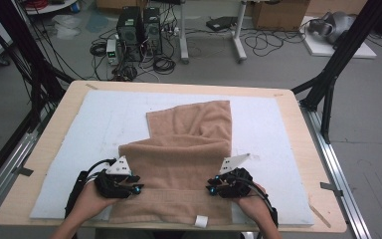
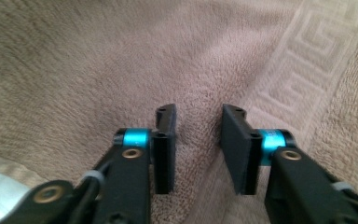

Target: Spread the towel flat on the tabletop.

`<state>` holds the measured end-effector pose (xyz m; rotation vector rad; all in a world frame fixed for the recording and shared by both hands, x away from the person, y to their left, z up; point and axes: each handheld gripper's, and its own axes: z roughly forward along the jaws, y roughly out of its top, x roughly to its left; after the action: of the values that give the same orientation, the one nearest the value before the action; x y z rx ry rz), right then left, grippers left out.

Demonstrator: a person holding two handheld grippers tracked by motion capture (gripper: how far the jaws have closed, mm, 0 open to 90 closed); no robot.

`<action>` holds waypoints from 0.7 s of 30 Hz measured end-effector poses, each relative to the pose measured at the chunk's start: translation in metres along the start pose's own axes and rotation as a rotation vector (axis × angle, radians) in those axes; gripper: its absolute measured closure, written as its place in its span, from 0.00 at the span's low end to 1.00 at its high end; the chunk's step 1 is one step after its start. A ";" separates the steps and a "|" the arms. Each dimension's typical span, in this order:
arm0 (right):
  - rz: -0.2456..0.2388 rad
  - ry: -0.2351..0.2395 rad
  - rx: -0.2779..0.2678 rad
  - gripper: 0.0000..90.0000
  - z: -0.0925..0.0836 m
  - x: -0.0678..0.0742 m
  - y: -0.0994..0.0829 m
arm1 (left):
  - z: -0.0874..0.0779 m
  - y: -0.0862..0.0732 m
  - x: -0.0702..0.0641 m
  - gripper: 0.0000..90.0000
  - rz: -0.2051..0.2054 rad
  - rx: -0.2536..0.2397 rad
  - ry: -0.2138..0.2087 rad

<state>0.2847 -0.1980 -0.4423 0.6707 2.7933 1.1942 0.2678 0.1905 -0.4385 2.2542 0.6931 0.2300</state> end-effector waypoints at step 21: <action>-0.058 0.083 -0.081 0.83 -0.034 0.034 -0.002 | -0.038 -0.006 -0.029 0.81 0.049 -0.090 -0.041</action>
<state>0.2459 -0.2091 -0.4149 0.5421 2.7913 1.3462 0.2271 0.2014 -0.4151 2.1858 0.5949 0.2342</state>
